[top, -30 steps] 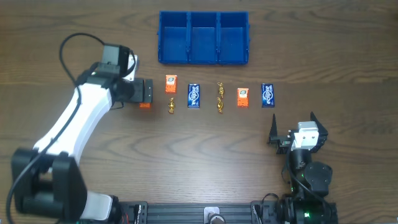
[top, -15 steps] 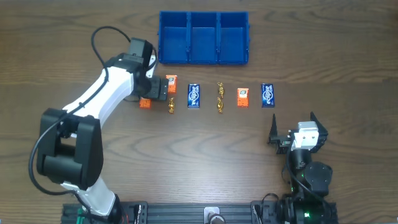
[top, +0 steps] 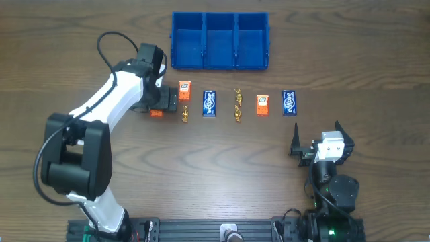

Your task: Sort Candies Into Trays

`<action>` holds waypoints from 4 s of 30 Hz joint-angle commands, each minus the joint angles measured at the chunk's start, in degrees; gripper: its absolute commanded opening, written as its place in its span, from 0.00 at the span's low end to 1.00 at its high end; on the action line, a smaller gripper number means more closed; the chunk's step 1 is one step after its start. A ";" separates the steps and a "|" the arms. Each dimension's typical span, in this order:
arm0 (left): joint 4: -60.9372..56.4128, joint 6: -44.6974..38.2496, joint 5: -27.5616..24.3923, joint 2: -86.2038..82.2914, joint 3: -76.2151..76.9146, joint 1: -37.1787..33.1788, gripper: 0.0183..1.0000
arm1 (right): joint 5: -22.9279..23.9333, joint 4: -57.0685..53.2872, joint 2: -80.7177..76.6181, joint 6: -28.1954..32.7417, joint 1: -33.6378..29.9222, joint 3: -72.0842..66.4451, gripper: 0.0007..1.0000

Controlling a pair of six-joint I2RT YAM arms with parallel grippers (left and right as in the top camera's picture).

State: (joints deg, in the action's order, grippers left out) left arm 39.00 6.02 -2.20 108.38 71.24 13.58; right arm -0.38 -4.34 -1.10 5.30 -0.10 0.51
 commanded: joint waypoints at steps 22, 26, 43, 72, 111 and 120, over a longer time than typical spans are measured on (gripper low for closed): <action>-0.46 0.66 1.14 3.80 0.85 -1.25 0.81 | 0.24 -0.50 0.11 0.79 0.02 -0.04 1.00; -0.52 0.66 1.14 3.85 0.85 -1.25 0.80 | 0.24 -0.50 0.11 0.79 0.02 -0.04 1.00; -0.66 0.90 1.11 4.57 0.85 -1.25 0.67 | 0.24 -0.52 0.11 0.79 0.02 -0.04 1.00; -1.33 1.75 1.09 4.76 0.85 -1.22 0.30 | 0.24 -0.50 0.11 0.79 0.02 -0.04 1.00; 8.83 7.34 5.75 16.13 52.74 7.98 0.22 | 0.24 -0.50 0.11 0.79 0.02 -0.04 1.00; 8.85 7.34 5.79 21.84 53.75 7.17 0.22 | 0.24 -0.52 0.11 0.79 0.02 -0.04 1.00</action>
State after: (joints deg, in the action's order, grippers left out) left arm 47.66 12.32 2.31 128.90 123.52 21.37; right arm -0.38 -4.34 -1.10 5.30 -0.10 0.51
